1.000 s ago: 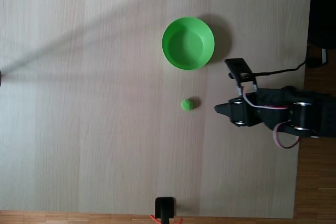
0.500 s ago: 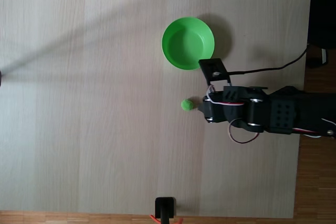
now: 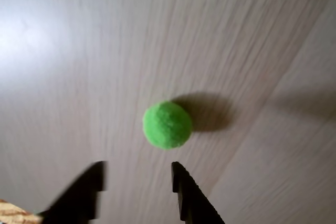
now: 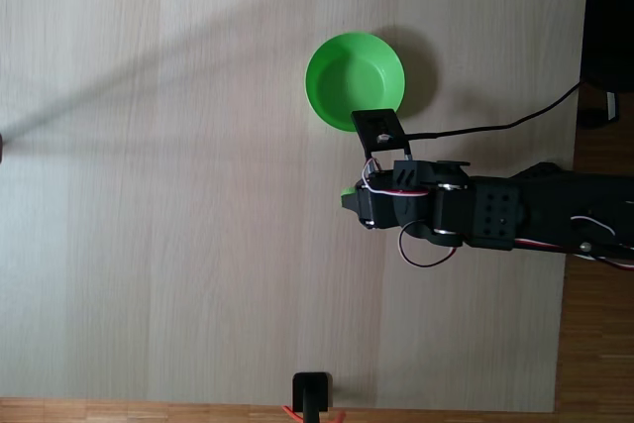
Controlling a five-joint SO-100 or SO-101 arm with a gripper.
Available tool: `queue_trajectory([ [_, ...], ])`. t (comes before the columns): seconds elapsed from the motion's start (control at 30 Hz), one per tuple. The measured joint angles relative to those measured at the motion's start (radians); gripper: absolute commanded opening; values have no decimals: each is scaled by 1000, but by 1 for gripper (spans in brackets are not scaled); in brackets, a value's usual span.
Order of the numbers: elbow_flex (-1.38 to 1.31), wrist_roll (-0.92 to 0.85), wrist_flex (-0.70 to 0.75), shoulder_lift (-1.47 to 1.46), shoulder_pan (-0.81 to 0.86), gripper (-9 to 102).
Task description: Grasp a green pompom and put it in the green bowl.
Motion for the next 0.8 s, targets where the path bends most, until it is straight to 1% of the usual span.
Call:
queue_trajectory([
  [0.33, 0, 0, 0, -57, -74, 24],
  [0.8, -2, 0, 2, -114, -77, 24],
])
